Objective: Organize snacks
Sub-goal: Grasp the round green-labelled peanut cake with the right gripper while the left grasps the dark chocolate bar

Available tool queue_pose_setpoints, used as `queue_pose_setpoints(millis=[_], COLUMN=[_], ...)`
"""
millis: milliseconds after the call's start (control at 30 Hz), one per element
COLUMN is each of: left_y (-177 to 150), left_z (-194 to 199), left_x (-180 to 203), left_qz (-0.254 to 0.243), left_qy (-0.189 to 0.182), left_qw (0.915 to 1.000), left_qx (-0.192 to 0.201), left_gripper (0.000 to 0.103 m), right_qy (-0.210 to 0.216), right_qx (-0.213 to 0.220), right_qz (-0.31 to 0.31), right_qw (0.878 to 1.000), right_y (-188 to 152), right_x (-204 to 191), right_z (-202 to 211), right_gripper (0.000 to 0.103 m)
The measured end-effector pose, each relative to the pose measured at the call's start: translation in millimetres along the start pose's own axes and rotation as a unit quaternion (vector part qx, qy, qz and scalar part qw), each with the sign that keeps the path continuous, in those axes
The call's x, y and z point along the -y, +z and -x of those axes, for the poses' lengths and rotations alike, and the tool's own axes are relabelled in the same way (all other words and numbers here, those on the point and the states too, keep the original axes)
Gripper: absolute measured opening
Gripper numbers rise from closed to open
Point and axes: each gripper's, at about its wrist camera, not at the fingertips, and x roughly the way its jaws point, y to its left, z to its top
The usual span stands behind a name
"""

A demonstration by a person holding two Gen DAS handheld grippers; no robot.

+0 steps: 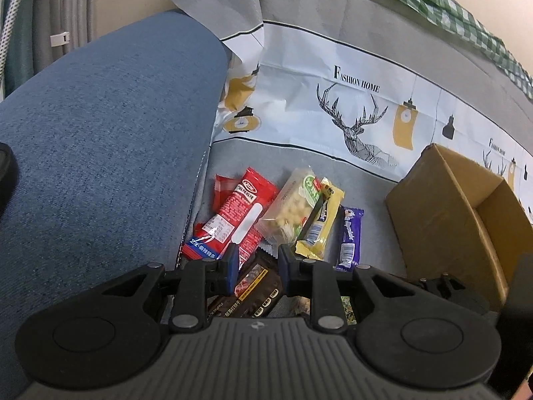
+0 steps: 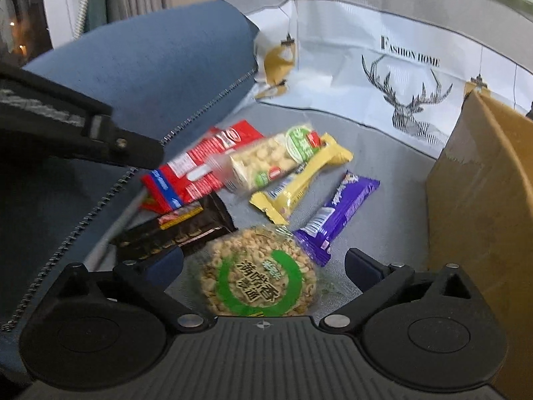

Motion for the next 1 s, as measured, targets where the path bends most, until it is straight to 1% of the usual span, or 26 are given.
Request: queue_pose_setpoints(millis=[67, 100, 133, 167, 200, 267, 300, 333, 367, 400, 433, 500, 533, 567, 633, 700, 833, 900, 1000], left_y=[0, -1, -1, -1, -2, -3, -4, -6, -8, -10, -12, -15, -16, -15, -15, -14, -13, -13, -13], left_z=[-2, -3, -4, -6, -7, -12, -16, -19, -23, -28, -32, -38, -41, -43, -44, -44, -45, -47, -53], left_x=[1, 2, 2, 3, 5, 8, 9, 12, 14, 17, 19, 23, 23, 21, 17, 15, 14, 16, 16], left_qz=[-0.004, -0.006, -0.009, -0.013, -0.017, -0.028, -0.033, -0.042, -0.05, -0.061, -0.07, -0.081, -0.078, -0.07, -0.049, -0.038, -0.033, -0.033, -0.036], left_qy=[0.0, -0.001, -0.004, -0.006, -0.007, -0.006, -0.007, -0.005, -0.002, 0.001, 0.004, 0.011, 0.013, 0.012, 0.007, 0.004, 0.009, 0.012, 0.018], left_qw=[1.0, 1.0, 0.9999, 0.9998, 0.9997, 0.9993, 0.999, 0.9984, 0.9978, 0.9968, 0.9958, 0.9942, 0.994, 0.9944, 0.9955, 0.9961, 0.9961, 0.9958, 0.9953], left_qx=[-0.004, -0.006, -0.01, -0.013, -0.016, -0.025, -0.03, -0.037, -0.043, -0.051, -0.058, -0.07, -0.075, -0.078, -0.081, -0.079, -0.081, -0.084, -0.089], left_gripper=[0.028, 0.03, 0.033, 0.035, 0.037, 0.041, 0.044, 0.046, 0.047, 0.051, 0.055, 0.059, 0.059, 0.059, 0.059, 0.059, 0.059, 0.059, 0.06], right_qy=[0.003, 0.008, 0.014, 0.02, 0.024, 0.03, 0.023, 0.016, 0.014, 0.017, 0.028, 0.033, 0.026, 0.022, 0.035, 0.044, 0.037, 0.034, 0.041], right_qx=[-0.01, -0.016, -0.019, -0.021, -0.022, -0.009, -0.002, 0.006, 0.007, 0.002, -0.006, -0.012, -0.011, -0.005, 0.006, 0.017, 0.02, 0.009, -0.014], right_qz=[-0.014, -0.024, -0.037, -0.046, -0.047, -0.034, -0.026, -0.017, -0.017, -0.024, -0.036, -0.042, -0.037, -0.033, -0.037, -0.037, -0.017, -0.013, -0.008], right_qw=[1.0, 1.0, 0.999, 0.999, 0.998, 0.999, 0.999, 1.0, 1.0, 1.0, 0.999, 0.999, 0.999, 0.999, 0.999, 0.998, 0.999, 0.999, 0.999], right_y=[0, -1, -2, -4, -6, -7, -7, -6, -6, -7, -9, -13, -15, -16, -17, -17, -13, -13, -12], right_x=[5, 7, 10, 12, 12, 9, 7, 7, 8, 12, 16, 20, 20, 19, 20, 17, 8, 5, -1], right_z=[-7, -11, -12, -12, -12, -6, -1, 4, 7, 10, 12, 17, 20, 23, 28, 28, 17, 7, -9], right_gripper=[0.102, 0.102, 0.101, 0.097, 0.089, 0.073, 0.051, 0.036, 0.03, 0.026, 0.026, 0.026, 0.033, 0.041, 0.082, 0.095, 0.102, 0.102, 0.102])
